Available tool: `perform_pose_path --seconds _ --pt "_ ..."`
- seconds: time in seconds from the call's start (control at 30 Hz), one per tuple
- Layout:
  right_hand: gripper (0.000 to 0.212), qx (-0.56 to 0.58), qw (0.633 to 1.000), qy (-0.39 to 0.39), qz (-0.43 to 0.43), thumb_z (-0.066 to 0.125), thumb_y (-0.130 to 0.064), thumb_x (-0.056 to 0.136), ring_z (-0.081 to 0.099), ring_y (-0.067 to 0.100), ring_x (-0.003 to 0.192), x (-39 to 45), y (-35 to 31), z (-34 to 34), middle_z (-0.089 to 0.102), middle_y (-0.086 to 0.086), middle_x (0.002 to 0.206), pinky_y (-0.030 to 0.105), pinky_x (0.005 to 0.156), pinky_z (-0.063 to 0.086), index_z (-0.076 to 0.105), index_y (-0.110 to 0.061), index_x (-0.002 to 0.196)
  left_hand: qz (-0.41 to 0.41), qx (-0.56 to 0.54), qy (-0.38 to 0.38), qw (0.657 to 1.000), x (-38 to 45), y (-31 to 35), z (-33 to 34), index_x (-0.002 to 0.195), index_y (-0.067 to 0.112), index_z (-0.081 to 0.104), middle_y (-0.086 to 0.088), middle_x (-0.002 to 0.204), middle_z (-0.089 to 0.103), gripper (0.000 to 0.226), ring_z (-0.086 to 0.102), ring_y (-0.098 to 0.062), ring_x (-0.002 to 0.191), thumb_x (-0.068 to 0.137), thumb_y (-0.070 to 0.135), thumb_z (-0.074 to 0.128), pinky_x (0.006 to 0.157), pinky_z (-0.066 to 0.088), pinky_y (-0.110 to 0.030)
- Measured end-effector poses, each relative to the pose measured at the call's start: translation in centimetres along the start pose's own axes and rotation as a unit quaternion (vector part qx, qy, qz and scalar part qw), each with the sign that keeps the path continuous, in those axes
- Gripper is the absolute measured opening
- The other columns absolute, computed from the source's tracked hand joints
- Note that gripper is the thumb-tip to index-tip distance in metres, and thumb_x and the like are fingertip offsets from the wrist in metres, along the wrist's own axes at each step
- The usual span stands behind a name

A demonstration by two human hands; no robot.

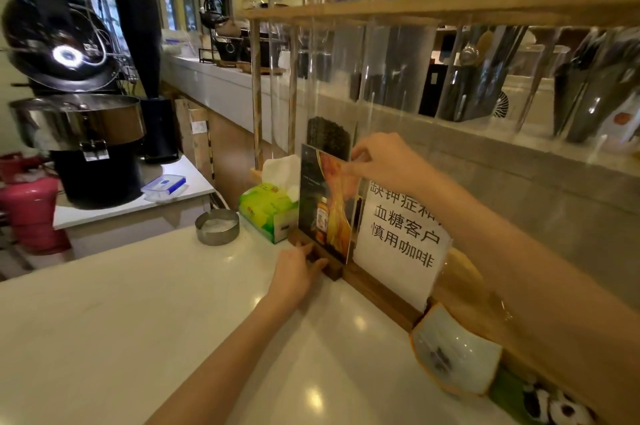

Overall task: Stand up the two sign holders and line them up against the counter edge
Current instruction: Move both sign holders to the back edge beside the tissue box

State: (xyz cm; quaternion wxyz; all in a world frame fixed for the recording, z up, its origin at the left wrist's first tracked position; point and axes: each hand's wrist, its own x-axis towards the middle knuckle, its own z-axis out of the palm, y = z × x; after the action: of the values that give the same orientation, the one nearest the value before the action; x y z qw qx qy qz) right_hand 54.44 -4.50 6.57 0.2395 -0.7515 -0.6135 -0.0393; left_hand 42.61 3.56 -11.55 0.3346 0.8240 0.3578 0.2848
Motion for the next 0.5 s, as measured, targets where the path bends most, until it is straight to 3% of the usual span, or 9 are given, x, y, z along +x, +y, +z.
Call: perform_pose_path --seconds 0.13,0.27,0.5 --pt "0.023 -0.026 0.999 -0.03 0.007 0.069 -0.022 0.075 0.065 0.027 0.071 0.7 -0.2 0.8 0.07 0.017 0.081 0.037 0.063 0.054 0.067 -0.001 0.083 -0.017 0.002 -0.002 1.0 0.2 -0.1 0.2 0.106 0.008 0.061 -0.014 0.108 0.062 0.027 0.055 -0.016 0.088 0.083 0.023 0.057 0.074 0.037 -0.019" --pt "0.017 -0.044 0.999 -0.024 0.015 0.072 -0.015 0.072 0.066 0.026 0.072 1.3 -0.2 1.1 0.071 0.016 0.08 0.044 0.068 0.057 0.069 -0.002 0.082 -0.029 0.027 -0.016 0.999 0.4 0.0 0.2 0.112 0.006 0.058 -0.019 0.125 0.054 0.034 0.052 -0.028 0.113 0.084 0.024 0.056 0.089 0.04 -0.029" --pt "0.009 -0.037 0.999 0.008 0.018 0.065 -0.006 0.075 0.067 0.029 0.073 1.5 0.0 1.1 0.071 0.02 0.079 0.047 0.071 0.057 0.069 0.001 0.079 -0.023 0.044 -0.035 0.998 0.7 0.0 0.5 0.127 0.01 0.046 -0.017 0.137 0.045 0.045 0.044 -0.026 0.125 0.086 0.025 0.053 0.1 0.036 -0.031"
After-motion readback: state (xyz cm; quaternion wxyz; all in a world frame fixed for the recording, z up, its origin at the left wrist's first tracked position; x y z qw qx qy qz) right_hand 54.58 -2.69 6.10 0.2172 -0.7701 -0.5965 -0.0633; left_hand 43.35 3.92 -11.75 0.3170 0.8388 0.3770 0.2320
